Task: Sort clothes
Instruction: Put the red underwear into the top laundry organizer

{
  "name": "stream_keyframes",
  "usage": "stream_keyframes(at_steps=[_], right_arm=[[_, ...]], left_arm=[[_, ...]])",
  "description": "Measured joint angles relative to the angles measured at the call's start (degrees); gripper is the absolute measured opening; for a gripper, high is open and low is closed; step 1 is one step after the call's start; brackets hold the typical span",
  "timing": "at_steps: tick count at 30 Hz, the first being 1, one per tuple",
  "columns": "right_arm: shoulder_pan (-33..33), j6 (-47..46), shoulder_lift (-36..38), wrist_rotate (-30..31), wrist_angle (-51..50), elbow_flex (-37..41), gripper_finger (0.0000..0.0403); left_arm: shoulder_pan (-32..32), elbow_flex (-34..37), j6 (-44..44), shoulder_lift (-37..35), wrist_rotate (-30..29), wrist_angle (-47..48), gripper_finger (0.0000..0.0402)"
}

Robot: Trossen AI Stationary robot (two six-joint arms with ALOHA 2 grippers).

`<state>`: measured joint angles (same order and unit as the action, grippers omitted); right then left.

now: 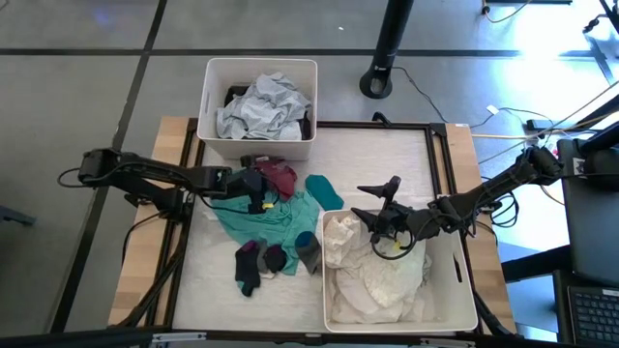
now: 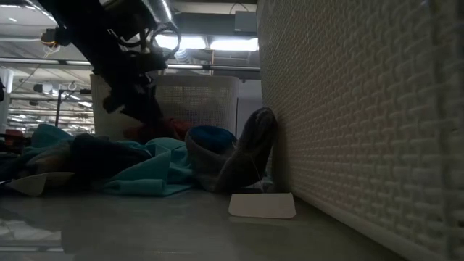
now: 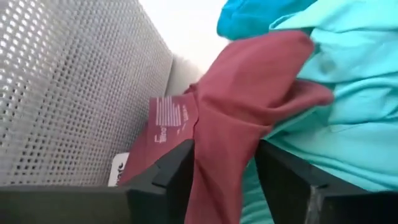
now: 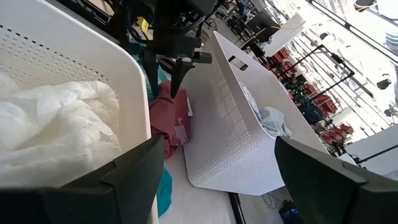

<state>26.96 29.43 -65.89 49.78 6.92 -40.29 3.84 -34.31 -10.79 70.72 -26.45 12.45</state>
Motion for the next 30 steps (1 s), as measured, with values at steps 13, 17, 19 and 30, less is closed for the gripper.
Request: stream_keyframes(at_steps=[13,17,19,30], right_arm=[[0.0,1.0,0.0,0.1,0.3,0.0,0.0310],[0.0,1.1,0.0,0.1,0.4,0.0,0.0310],[0.0,1.0,0.0,0.1,0.5,0.0,0.0310],[0.0,1.0,0.0,0.1,0.5,0.0,0.0310]], left_arm=[[2.0,0.2,-0.7,-0.3,0.1,-2.6,0.0010],[0.7,-2.8,-0.9,-1.4,-0.2,-2.3,0.0003],[0.2,-4.9,-1.9,-2.6,-0.6,-2.4,0.0004],[-0.1,-20.6,-16.2,-11.3,-5.4,-4.2,0.0003]])
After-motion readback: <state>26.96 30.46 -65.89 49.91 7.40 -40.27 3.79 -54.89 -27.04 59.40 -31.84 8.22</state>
